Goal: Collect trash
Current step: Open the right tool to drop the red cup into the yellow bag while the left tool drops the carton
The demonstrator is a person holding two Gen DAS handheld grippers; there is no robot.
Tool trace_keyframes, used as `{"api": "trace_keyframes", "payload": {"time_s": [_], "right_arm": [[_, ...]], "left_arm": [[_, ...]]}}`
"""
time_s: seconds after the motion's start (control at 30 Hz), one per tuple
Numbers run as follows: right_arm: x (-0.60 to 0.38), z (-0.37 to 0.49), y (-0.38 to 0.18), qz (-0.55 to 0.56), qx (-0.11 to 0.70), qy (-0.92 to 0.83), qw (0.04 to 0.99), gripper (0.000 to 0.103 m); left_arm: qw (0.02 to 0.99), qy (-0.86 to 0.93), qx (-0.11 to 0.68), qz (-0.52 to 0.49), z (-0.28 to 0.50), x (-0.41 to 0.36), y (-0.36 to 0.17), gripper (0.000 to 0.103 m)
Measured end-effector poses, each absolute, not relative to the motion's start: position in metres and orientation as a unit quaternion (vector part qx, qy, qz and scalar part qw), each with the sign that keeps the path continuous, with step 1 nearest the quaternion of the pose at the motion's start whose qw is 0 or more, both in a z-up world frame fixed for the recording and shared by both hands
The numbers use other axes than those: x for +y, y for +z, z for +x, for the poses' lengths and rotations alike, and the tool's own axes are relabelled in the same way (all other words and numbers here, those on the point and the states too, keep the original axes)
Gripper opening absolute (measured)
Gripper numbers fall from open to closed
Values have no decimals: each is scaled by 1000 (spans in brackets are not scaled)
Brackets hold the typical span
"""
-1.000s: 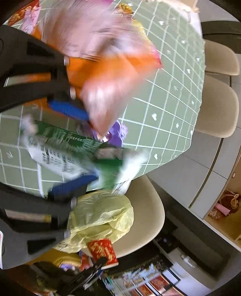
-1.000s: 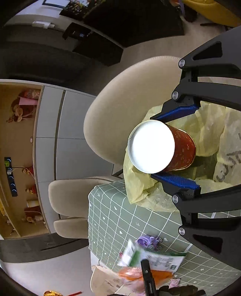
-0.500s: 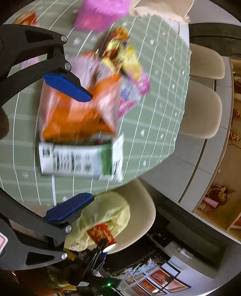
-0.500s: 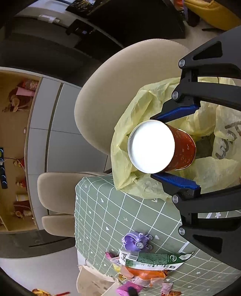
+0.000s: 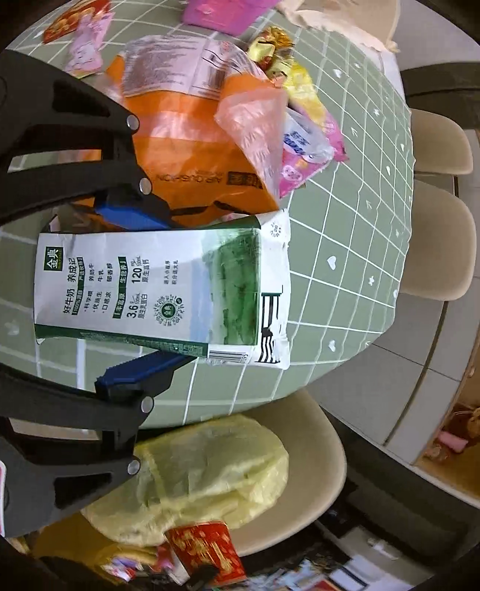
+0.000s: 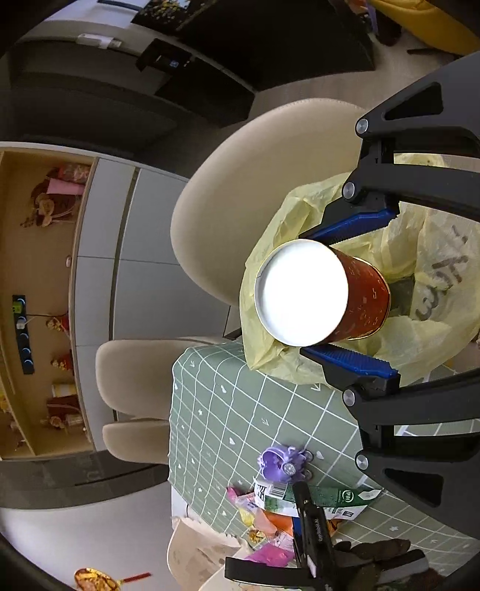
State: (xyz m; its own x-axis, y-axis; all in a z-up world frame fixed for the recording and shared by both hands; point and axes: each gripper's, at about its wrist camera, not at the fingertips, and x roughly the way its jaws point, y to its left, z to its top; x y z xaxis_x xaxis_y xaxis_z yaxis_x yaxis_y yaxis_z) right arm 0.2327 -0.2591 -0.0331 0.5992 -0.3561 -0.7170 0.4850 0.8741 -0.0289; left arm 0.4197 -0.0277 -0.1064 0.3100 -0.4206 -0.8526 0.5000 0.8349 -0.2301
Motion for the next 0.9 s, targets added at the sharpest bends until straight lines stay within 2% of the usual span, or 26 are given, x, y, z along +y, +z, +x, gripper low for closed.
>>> {"api": "trace_keyframes", "payload": {"time_s": [0.3,0.53,0.7,0.9], "right_arm": [[-277,222,-5,81,348,-200,912,51],[-294,199,21,79,309,-183,930,51],[-315,178,26,86,301,-189,931,51],[-345,152,22,97,301,-203,927,51]], "left_arm": [[851,-299,430,31,381,-17,-13,55],[852,-343,396,14,352,-62,40,55],[830,-396,393,5,333,-111,48,55],[796,-437,419,-5,315,-177,26,55]]}}
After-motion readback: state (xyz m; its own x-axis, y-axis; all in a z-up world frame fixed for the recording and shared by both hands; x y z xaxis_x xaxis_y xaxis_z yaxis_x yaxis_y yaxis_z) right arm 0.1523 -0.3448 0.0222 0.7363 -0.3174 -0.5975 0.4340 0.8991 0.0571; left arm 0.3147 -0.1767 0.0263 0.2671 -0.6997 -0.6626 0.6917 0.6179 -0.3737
